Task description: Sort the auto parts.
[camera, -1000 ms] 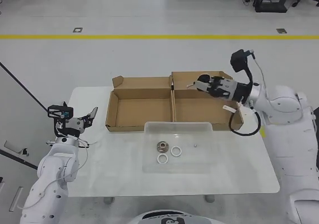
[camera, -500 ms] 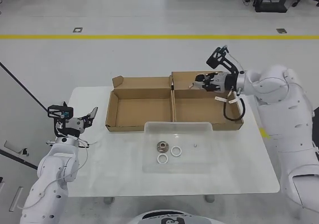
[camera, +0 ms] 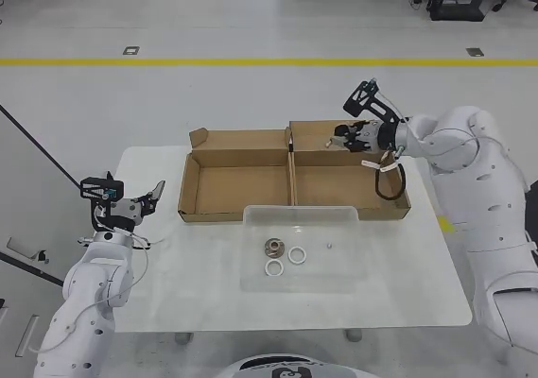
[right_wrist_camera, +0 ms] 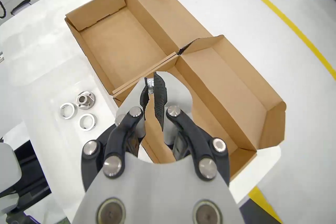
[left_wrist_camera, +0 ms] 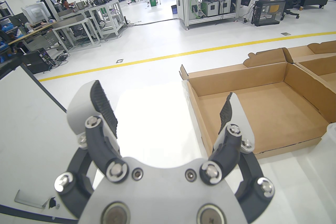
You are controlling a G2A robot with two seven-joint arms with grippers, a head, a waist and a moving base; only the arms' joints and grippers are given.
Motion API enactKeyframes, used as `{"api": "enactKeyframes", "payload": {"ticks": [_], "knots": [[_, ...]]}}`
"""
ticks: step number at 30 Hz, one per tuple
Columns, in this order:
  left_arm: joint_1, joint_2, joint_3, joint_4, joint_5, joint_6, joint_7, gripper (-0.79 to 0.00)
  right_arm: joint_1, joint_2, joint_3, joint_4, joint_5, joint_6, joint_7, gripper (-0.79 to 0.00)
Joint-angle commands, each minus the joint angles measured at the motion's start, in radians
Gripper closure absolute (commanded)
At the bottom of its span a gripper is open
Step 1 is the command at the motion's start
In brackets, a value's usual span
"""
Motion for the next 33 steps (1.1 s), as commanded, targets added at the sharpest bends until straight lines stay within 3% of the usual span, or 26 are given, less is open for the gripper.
{"api": "enactKeyframes", "payload": {"ticks": [1, 12, 22, 33], "knots": [[0.000, 0.000, 0.000, 0.000, 0.000, 0.000, 0.000, -0.785, 0.000, 0.000, 0.000, 0.000, 0.000, 0.000, 0.000, 0.000], [0.000, 0.000, 0.000, 0.000, 0.000, 0.000, 0.000, -0.785, 0.036, -0.001, -0.122, 0.039, -0.412, 0.176, 0.020, 0.000], [0.000, 0.000, 0.000, 0.000, 0.000, 0.000, 0.000, -0.785, 0.051, -0.018, -0.206, 0.167, -0.529, 0.316, 0.033, 0.000], [0.000, 0.000, 0.000, 0.000, 0.000, 0.000, 0.000, -0.785, 0.029, -0.016, -0.183, 0.250, -0.536, 0.386, 0.047, 0.000]]}}
